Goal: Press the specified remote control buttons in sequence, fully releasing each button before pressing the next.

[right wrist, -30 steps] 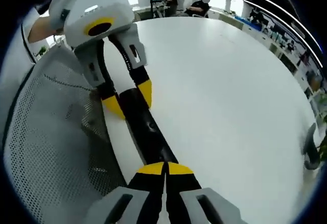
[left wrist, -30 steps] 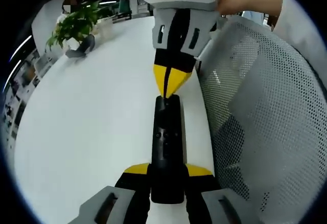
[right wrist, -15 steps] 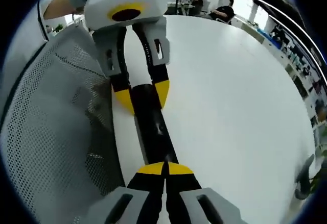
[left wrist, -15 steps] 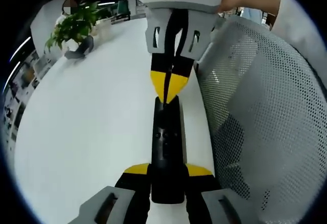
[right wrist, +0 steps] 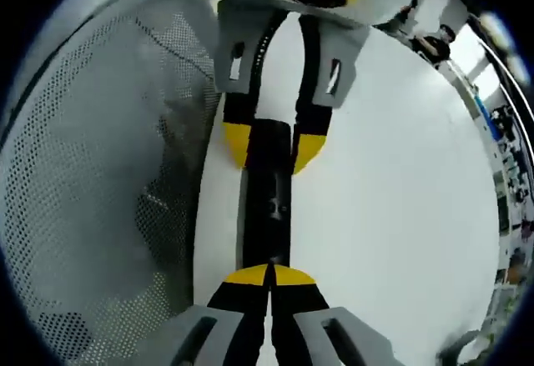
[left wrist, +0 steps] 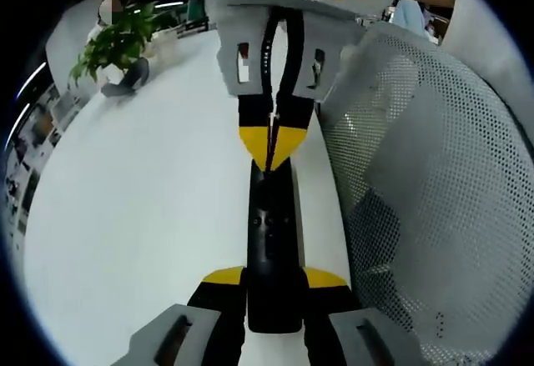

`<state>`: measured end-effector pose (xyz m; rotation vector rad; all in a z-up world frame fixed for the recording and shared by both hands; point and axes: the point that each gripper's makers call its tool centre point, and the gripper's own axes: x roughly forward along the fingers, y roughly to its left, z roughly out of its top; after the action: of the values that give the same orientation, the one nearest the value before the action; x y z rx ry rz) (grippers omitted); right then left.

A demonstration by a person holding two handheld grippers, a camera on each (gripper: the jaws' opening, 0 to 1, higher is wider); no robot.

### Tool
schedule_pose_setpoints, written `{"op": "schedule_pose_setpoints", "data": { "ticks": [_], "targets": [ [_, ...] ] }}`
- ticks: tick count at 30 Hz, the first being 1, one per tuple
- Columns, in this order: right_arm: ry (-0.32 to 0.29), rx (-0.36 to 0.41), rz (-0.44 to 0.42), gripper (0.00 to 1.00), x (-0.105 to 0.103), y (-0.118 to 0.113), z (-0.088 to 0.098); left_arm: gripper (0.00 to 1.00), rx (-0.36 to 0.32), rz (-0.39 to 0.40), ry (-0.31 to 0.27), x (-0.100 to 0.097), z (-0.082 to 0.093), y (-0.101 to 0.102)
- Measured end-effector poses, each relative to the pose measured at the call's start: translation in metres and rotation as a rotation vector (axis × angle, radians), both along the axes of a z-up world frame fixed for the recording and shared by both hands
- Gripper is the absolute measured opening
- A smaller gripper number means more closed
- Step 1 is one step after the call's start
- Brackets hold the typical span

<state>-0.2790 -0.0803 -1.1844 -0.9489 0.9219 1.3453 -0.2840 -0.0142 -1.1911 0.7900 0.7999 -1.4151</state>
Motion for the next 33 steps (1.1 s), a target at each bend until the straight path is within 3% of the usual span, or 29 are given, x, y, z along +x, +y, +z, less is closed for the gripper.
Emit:
{"op": "schedule_pose_setpoints", "data": {
  "ticks": [2, 4, 10, 16, 18, 20, 29, 33],
  "targets": [
    [0.01, 0.061, -0.059, 0.0, 0.001, -0.001, 0.001, 0.24, 0.001, -0.004, -0.004, 0.0, 0.0, 0.0],
    [-0.011, 0.091, -0.051, 0.0, 0.001, -0.003, 0.0, 0.24, -0.003, -0.014, -0.003, 0.0, 0.0, 0.0],
    [-0.01, 0.143, -0.108, 0.0, 0.001, -0.004, 0.0, 0.24, -0.009, 0.019, -0.003, 0.001, 0.0, 0.007],
    [0.022, 0.207, -0.224, 0.0, 0.001, -0.002, 0.001, 0.24, -0.05, 0.011, 0.002, 0.001, 0.001, 0.007],
    [0.041, 0.236, -0.208, 0.0, -0.002, 0.004, 0.003, 0.24, -0.061, 0.002, 0.003, 0.001, 0.001, 0.007],
    [0.004, 0.234, -0.167, 0.0, 0.0, 0.009, 0.004, 0.24, -0.065, 0.003, 0.002, 0.001, 0.001, 0.007],
    [0.017, 0.148, -0.091, 0.0, -0.003, 0.014, 0.0, 0.24, -0.045, 0.005, 0.004, 0.0, 0.001, 0.005],
    [-0.017, 0.096, -0.033, 0.0, -0.004, 0.015, -0.002, 0.24, -0.033, -0.005, 0.007, 0.0, 0.0, 0.006]
  ]
}}
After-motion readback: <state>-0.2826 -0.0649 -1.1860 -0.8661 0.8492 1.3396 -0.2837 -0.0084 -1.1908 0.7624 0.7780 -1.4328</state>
